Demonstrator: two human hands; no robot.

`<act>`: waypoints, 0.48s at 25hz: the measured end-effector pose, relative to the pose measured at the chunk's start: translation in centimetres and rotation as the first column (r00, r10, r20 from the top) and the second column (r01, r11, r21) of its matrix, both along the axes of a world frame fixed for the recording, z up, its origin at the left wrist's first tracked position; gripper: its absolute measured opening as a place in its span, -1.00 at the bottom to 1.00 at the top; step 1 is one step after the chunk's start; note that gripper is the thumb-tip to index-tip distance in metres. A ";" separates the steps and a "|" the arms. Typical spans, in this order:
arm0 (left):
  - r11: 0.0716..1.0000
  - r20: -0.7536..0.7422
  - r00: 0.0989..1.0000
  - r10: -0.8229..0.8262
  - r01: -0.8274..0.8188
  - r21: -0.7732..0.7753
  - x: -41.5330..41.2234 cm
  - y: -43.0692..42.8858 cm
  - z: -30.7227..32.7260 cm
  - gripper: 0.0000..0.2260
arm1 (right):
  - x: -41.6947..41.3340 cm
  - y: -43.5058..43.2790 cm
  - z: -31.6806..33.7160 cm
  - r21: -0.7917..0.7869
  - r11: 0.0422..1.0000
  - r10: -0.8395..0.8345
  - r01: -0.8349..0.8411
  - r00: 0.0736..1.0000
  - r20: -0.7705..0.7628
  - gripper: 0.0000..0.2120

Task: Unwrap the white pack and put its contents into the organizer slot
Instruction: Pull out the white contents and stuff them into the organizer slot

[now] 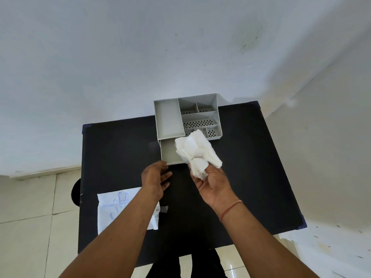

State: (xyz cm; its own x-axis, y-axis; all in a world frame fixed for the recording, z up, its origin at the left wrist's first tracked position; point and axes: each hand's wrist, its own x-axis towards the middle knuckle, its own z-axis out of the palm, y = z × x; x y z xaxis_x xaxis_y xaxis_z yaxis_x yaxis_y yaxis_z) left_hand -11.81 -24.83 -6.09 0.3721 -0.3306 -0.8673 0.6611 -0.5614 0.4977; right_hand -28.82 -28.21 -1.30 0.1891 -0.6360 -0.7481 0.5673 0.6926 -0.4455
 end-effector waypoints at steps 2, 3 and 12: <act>1.000 0.021 1.000 -0.006 0.006 0.017 0.1 -0.1 0.1 -0.84 | 0.1 0.1 -0.3 0.005 1.000 0.005 -0.005 1.000 0.003 -0.59; 0.999 0.036 0.999 -0.009 0.008 0.033 0.1 -0.1 0.2 -0.86 | 0.2 0.2 -0.3 0.005 1.000 0.011 -0.011 1.000 0.005 -0.59; 0.934 -0.078 0.976 -0.203 0.169 -0.314 -2.3 1.3 4.6 -0.72 | 3.3 0.4 -0.5 0.000 1.000 0.018 -0.018 1.000 0.024 -0.61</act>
State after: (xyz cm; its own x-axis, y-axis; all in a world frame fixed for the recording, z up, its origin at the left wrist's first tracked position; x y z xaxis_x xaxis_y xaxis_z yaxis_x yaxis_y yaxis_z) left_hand -14.07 -23.54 -1.48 0.1884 -0.6389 -0.7459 0.6183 -0.5129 0.5955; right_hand -25.57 -27.84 -1.76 0.2179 -0.6321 -0.7436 0.5654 0.7029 -0.4317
